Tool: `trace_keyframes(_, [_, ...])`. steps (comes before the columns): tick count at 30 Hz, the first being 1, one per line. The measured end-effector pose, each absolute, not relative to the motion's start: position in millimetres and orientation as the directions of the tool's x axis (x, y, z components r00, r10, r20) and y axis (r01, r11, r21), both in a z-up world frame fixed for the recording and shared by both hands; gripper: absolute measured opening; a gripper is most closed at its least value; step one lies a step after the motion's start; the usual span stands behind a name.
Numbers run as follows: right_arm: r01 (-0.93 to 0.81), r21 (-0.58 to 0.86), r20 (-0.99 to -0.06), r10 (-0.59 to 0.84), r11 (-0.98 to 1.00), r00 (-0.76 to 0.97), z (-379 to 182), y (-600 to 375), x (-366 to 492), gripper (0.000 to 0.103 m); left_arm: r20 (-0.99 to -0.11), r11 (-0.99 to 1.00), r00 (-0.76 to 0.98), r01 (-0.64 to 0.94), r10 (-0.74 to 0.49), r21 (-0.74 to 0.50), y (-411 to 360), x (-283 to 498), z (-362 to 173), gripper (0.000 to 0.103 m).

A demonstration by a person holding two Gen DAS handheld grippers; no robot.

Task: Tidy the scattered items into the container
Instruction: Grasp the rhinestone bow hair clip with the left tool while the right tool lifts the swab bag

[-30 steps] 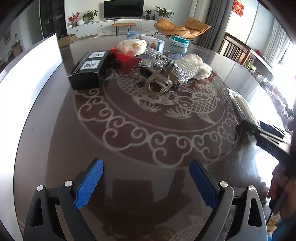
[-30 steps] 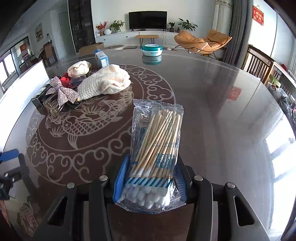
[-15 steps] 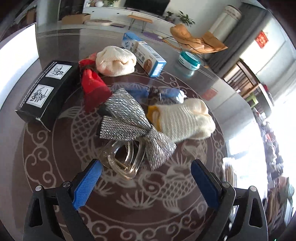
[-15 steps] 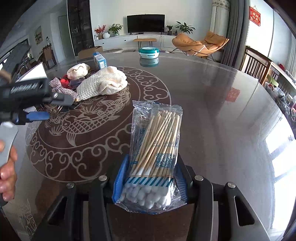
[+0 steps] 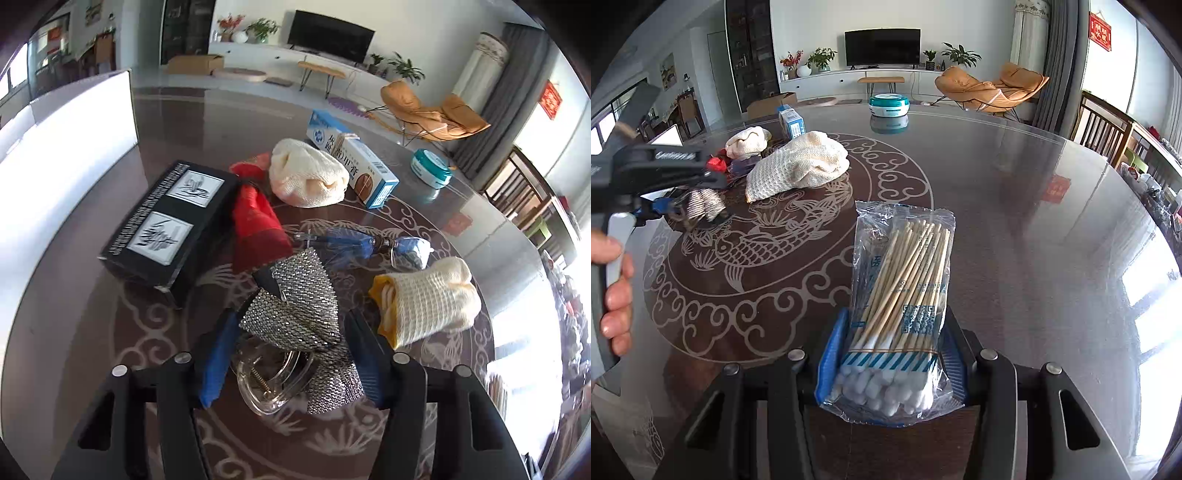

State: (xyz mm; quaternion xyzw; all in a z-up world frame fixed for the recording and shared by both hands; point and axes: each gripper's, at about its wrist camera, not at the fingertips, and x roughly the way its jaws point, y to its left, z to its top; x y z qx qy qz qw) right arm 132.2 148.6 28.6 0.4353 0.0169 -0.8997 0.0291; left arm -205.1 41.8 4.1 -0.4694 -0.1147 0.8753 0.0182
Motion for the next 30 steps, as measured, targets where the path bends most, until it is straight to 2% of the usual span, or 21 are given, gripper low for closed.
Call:
trace_keyframes(3, [0.067,-0.005,-0.784,-0.038,-0.998,-0.619,28.4,148.7,131.9,0.049,-0.807,-0.975,-0.557,-0.018,0.195,-0.223,30.6,-180.4,5.4,0.054])
trace_keyframes(8, [0.067,-0.006,-0.784,-0.036,-0.998,-0.620,28.1,148.4,131.6,0.050,-0.826,-0.946,-0.482,-0.271,0.293,-0.178,34.7,-115.2,7.2,0.052])
trace_keyframes(11, [0.066,-0.006,-0.784,-0.036,-0.998,-0.620,28.0,148.4,131.6,0.049,-0.840,-0.927,-0.452,-0.345,0.301,-0.146,35.0,-83.2,8.9,0.052])
trace_keyframes(14, [0.065,-0.012,-0.784,-0.031,-0.998,-0.620,28.1,148.0,131.7,0.049,-0.847,-0.935,-0.459,-0.338,0.268,-0.113,32.4,-67.8,8.8,0.055])
trace_keyframes(17, [0.065,-0.013,-0.784,-0.031,-0.998,-0.620,28.1,148.3,132.1,0.050,-0.847,-0.948,-0.471,-0.297,0.247,-0.112,28.7,-64.0,3.2,0.069])
trace_keyframes(20, [0.062,-0.012,-0.784,-0.030,-0.998,-0.620,28.6,148.7,132.6,0.051,-0.848,-0.955,-0.473,-0.271,0.239,-0.118,28.7,-75.8,-6.8,0.070])
trace_keyframes(22, [0.058,-0.012,-0.785,-0.027,-0.998,-0.620,28.4,149.0,132.5,0.053,-0.857,-0.961,-0.466,-0.255,0.218,-0.106,30.1,-83.8,-15.9,0.072])
trace_keyframes(26, [0.031,-0.007,-0.789,-0.014,-0.999,-0.614,27.0,153.0,131.1,0.064,-0.858,-0.967,-0.479,-0.246,0.186,-0.072,33.0,-86.9,-20.6,0.082])
trace_keyframes(30, [0.028,-0.012,-0.790,-0.008,-1.000,-0.614,26.4,152.5,130.3,0.064,-0.857,-0.970,-0.490,-0.239,0.159,-0.044,31.6,-86.3,-24.9,0.094])
